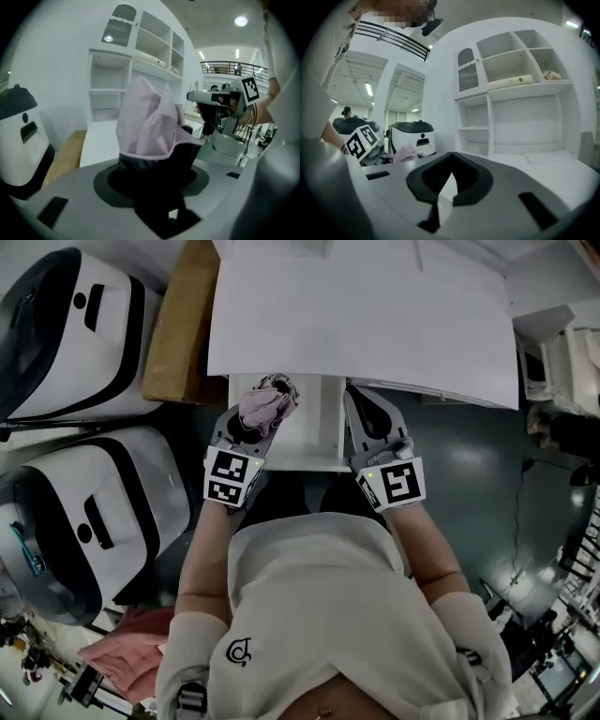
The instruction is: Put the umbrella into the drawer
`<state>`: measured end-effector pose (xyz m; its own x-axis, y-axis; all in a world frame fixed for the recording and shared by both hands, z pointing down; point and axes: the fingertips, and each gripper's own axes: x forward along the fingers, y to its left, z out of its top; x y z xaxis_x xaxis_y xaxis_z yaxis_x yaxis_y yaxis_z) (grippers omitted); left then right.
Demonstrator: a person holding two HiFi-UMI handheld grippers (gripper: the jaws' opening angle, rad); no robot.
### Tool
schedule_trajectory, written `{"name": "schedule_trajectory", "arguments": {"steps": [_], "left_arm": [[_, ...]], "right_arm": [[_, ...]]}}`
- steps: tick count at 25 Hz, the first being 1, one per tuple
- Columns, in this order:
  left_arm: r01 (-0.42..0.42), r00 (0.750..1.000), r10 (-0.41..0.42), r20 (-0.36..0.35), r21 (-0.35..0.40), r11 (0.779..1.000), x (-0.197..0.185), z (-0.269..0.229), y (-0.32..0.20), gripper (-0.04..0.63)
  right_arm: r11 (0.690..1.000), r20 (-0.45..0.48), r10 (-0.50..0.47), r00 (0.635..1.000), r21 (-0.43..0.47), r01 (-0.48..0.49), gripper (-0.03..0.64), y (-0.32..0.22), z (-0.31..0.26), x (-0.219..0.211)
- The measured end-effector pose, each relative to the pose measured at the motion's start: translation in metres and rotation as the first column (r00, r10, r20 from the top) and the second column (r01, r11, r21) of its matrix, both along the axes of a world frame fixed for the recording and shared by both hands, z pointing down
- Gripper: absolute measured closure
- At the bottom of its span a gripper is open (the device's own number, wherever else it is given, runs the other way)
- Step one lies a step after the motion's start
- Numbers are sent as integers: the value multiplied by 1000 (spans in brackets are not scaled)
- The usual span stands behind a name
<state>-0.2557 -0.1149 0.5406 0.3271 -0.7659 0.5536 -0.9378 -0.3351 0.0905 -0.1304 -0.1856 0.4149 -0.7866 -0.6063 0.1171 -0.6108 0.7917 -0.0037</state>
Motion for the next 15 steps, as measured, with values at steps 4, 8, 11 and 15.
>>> {"name": "schedule_trajectory", "arguments": {"steps": [4, 8, 11, 15], "left_arm": [[-160, 987, 159, -21, -80, 984, 21, 45, -10, 360], [-277, 961, 276, -29, -156, 948, 37, 86, -14, 359], [-347, 937, 349, -33, -210, 914, 49, 114, -16, 359], [-410, 908, 416, -41, -281, 868, 64, 153, -15, 359]], "right_arm": [[990, -42, 128, 991, -58, -130, 611, -2, 30, 18], [963, -79, 256, 963, -71, -262, 611, -5, 55, 41], [945, -101, 307, 946, -84, -316, 611, -5, 72, 59], [938, -135, 320, 938, -96, -334, 611, -4, 93, 74]]}}
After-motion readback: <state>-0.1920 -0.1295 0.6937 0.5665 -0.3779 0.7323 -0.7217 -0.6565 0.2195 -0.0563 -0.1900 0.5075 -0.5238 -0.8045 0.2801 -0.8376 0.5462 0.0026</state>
